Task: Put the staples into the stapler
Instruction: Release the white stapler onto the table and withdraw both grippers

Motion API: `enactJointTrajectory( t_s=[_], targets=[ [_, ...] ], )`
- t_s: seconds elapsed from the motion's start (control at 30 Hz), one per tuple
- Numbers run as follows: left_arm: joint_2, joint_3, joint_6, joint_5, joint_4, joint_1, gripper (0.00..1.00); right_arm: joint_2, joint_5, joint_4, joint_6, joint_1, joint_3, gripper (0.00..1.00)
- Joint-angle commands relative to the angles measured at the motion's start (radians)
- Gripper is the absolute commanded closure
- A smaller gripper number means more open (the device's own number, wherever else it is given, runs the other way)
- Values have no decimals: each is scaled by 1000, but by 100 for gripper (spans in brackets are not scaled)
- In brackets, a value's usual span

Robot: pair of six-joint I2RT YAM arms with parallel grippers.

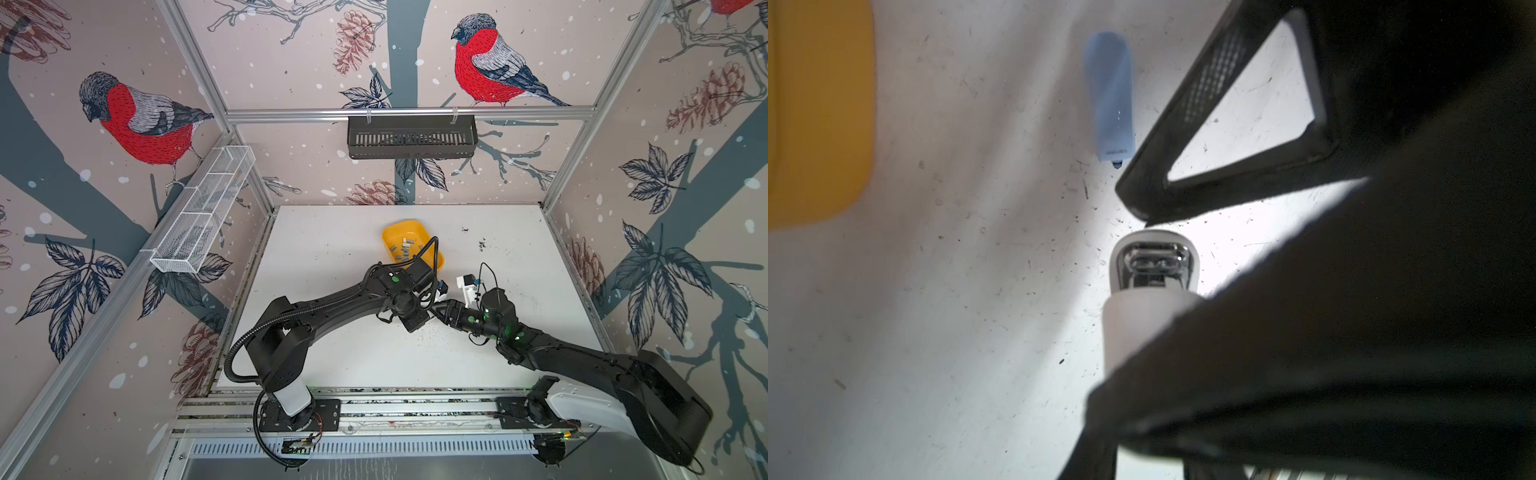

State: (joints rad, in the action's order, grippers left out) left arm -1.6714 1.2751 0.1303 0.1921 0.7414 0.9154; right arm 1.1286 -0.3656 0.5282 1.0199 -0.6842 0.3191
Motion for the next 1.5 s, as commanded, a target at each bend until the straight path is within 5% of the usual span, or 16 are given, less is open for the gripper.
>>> enactJointTrajectory(
  t_s=[0.0,0.23,0.43,0.57,0.97,1.47],
  targets=[
    [15,-14,0,18,-12,3,98,-46,15,-58,-43,11,-13,41],
    [12,-20,1,17,-16,3,98,-250,104,-352,-195,37,-22,33],
    [-38,-24,35,-36,-17,3,97,-459,225,-590,-305,54,-38,12],
    [-81,6,56,-72,3,3,96,-580,207,-628,-320,58,-67,0],
    [-155,41,181,-199,63,2,94,-625,206,-661,-349,58,-97,0],
    [-228,73,238,-163,101,0,87,-638,210,-651,-347,58,-118,0]
  ],
)
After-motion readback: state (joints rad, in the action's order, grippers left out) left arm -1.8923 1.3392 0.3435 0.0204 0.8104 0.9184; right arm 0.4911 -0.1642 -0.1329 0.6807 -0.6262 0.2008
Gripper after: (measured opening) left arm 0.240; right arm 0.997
